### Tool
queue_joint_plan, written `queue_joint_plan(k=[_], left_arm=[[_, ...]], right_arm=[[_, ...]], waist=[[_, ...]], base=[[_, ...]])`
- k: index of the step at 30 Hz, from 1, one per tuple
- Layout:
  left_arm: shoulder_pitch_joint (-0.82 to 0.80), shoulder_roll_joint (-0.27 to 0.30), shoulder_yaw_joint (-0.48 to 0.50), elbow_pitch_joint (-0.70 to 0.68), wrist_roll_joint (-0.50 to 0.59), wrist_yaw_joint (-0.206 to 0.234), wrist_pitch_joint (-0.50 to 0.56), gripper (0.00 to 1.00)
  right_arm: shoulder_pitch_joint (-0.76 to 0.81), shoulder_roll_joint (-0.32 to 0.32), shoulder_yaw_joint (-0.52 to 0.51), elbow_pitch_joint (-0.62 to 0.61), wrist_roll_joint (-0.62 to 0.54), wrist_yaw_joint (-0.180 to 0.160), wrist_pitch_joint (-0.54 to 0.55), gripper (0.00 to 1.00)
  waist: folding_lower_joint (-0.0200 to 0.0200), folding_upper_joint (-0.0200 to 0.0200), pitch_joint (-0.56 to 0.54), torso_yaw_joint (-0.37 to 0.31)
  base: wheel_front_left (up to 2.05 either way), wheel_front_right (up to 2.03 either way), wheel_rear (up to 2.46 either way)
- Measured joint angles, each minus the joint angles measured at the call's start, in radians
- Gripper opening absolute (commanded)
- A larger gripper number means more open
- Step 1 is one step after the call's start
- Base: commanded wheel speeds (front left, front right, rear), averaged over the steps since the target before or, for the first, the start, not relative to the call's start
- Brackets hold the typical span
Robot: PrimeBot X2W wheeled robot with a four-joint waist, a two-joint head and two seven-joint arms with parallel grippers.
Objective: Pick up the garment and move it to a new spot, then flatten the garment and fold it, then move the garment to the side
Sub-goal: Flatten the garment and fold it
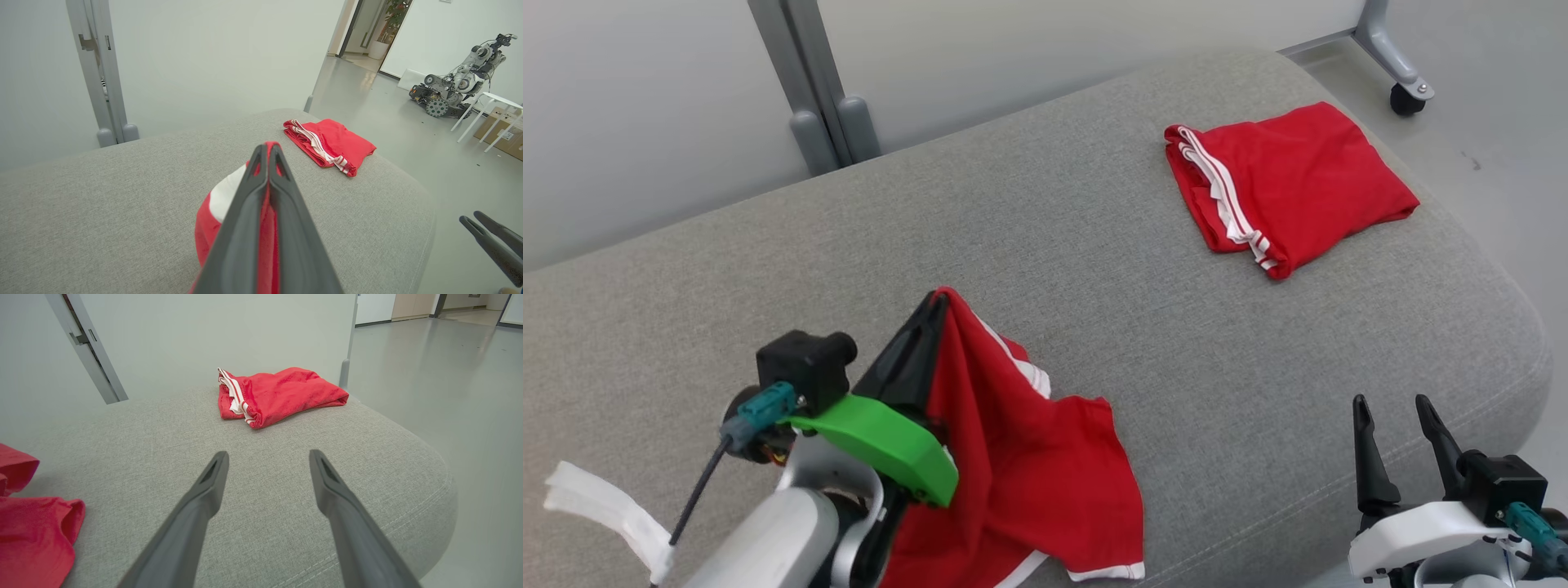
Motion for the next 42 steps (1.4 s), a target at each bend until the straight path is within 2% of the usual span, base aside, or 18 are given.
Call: queue_joint_plan(k=[10,18,24,25,26,27,31,35,39,42], left_arm=[[-0.192,-0.004,0.082,0.319,-0.002,-0.025,-0.042,0.0],[-0.375,0.012,0.14,0.604,0.03,-0.042,-0.129,0.0],[-0.475,0.013,0.136,0.782,0.051,-0.096,-0.197,0.0],[-0.485,0.011,0.137,0.811,0.051,-0.103,-0.209,0.05],[-0.493,0.009,0.138,0.84,0.051,-0.108,-0.219,0.43],[-0.497,0.008,0.138,0.86,0.053,-0.111,-0.229,1.0],[-0.496,-0.015,0.15,0.912,0.054,-0.12,-0.263,1.0],[-0.436,-0.044,0.189,0.876,0.043,-0.128,-0.279,1.0],[-0.293,-0.064,0.264,0.712,0.077,-0.114,-0.283,1.0],[-0.142,-0.104,0.301,0.579,0.114,-0.107,-0.283,1.0]], right_arm=[[-0.026,0.0,0.022,0.001,0.004,0.0,0.0,1.0],[-0.057,-0.001,0.043,0.0,0.02,0.0,0.0,1.0],[-0.067,0.0,0.049,0.001,0.026,0.0,0.0,1.0],[-0.068,0.0,0.05,0.001,0.026,0.0,0.0,1.0],[-0.07,0.0,0.051,0.003,0.026,0.0,0.0,1.0],[-0.072,0.0,0.051,0.005,0.026,0.0,0.0,1.0],[-0.075,0.0,0.041,0.006,0.022,0.0,0.0,1.0],[-0.066,0.0,0.028,-0.001,0.007,0.0,0.0,1.0],[-0.05,0.0,0.011,-0.016,-0.011,0.0,0.0,1.0],[-0.038,0.0,-0.009,-0.029,-0.026,0.0,0.0,1.0]], waist=[[0.0,0.0,0.053,-0.02],[0.0,0.0,0.115,-0.039],[0.0,0.0,0.154,-0.051],[0.0,0.0,0.157,-0.052],[0.0,0.0,0.16,-0.053],[0.0,0.0,0.16,-0.053],[0.0,0.0,0.15,-0.045],[0.0,0.0,0.128,-0.028],[0.0,0.0,0.101,-0.004],[0.0,0.0,0.081,0.022]], base=[[0.0,0.0,0.0],[0.0,0.0,0.0],[0.0,0.0,0.0],[0.0,0.0,0.0],[0.0,0.0,0.0],[0.0,0.0,0.0],[0.0,0.0,0.0],[0.0,0.0,0.0],[0.0,0.0,0.0],[0.0,0.0,0.0]])
